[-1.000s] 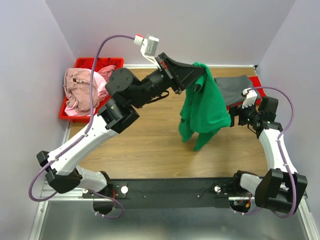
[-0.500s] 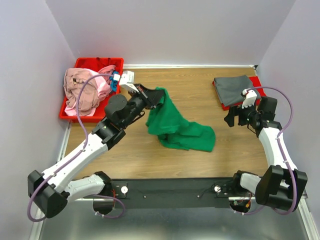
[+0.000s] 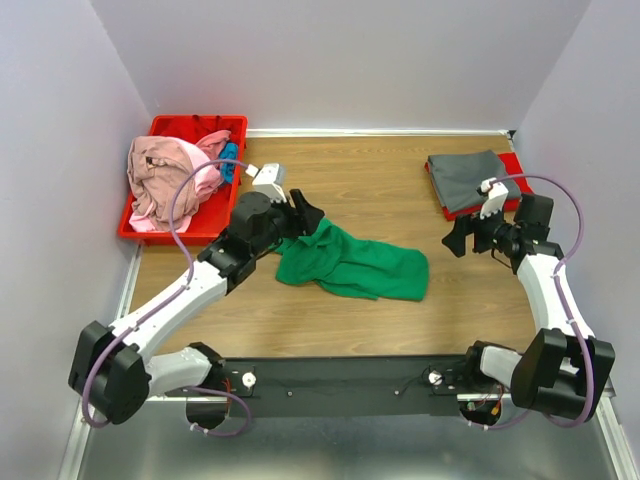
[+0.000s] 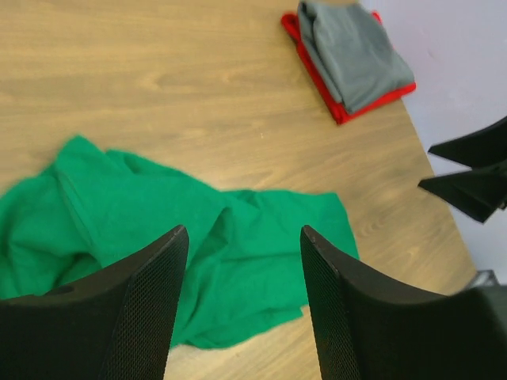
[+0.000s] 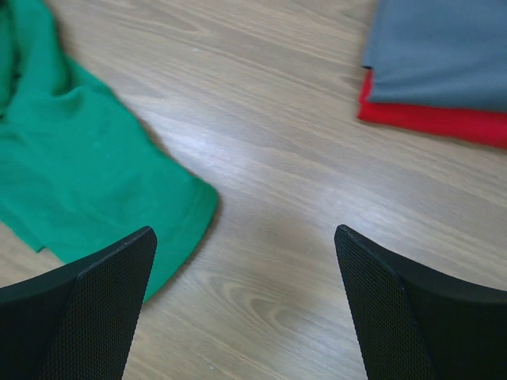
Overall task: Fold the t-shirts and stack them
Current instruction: Move the tshirt to the center of the board, then flatten the tshirt out
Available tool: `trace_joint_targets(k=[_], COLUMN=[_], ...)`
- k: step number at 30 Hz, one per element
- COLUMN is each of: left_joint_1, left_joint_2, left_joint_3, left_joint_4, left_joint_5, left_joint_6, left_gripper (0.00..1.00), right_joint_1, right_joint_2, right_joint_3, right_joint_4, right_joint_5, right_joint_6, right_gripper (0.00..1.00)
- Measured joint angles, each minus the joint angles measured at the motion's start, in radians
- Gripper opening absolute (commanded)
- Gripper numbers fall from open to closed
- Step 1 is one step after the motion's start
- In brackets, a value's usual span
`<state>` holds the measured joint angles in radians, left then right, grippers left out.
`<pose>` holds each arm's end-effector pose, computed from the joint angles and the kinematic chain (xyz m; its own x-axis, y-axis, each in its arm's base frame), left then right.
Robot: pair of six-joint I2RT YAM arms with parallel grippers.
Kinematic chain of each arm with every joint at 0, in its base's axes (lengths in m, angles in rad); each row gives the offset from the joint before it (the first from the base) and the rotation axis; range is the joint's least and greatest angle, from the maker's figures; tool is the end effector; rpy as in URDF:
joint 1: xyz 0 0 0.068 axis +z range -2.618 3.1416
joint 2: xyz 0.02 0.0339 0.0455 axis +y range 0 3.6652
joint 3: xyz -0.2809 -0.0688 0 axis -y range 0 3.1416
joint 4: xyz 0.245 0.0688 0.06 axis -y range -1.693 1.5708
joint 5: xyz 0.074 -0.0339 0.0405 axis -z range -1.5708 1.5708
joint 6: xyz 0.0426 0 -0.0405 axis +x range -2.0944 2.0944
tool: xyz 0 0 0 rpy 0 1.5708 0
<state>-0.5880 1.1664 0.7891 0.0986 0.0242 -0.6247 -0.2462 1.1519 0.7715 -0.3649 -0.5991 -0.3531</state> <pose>0.2253 -0.1514 0.3052 -0.5213 -0.3552 -0.7759 0.3316 0.7535 -0.5677 0.2345 -0.0342 0.2608 -0.5478 -0.1568 -0.8218 -0.4157 0.9035 0.1047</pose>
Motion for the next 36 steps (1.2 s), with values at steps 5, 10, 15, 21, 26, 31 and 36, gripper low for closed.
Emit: trace_joint_targets(k=[5, 10, 15, 21, 26, 31, 36], left_joint_1=[0.000, 0.002, -0.013, -0.158, -0.193, -0.193, -0.193], left_joint_2=[-0.072, -0.155, -0.214, -0.196, -0.080, 0.026, 0.115], left_joint_3=[0.086, 0.057, -0.070, -0.209, -0.226, -0.229, -0.227], left_joint_4=[-0.087, -0.154, -0.215, -0.259, -0.256, -0.217, -0.185], left_joint_5=[-0.041, -0.019, 0.082, 0.116, 0.085, -0.006, -0.096], left_joint_6=[0.097, 0.105, 0.026, -0.096, -0.155, -0.242, -0.317], left_gripper=[0.68, 0.68, 0.65, 0.60, 0.60, 0.61, 0.62], right_joint_1=[0.000, 0.000, 0.009, 0.068, 0.113, 0.162, 0.227], right_joint_2=[0.003, 0.031, 0.034, 0.048, 0.076, 0.082, 0.101], right_joint_3=[0.000, 0.000, 0.000, 0.000, 0.000, 0.000, 0.000], right_joint_4=[-0.074, -0.181, -0.261, -0.298, -0.311, -0.310, -0.307], right_joint_5=[-0.174, -0.318, -0.402, -0.424, -0.418, -0.378, -0.315], right_joint_6=[-0.094, -0.200, -0.284, -0.337, -0.356, -0.360, -0.359], right_gripper=[1.00, 1.00, 1.00, 1.00, 1.00, 1.00, 1.00])
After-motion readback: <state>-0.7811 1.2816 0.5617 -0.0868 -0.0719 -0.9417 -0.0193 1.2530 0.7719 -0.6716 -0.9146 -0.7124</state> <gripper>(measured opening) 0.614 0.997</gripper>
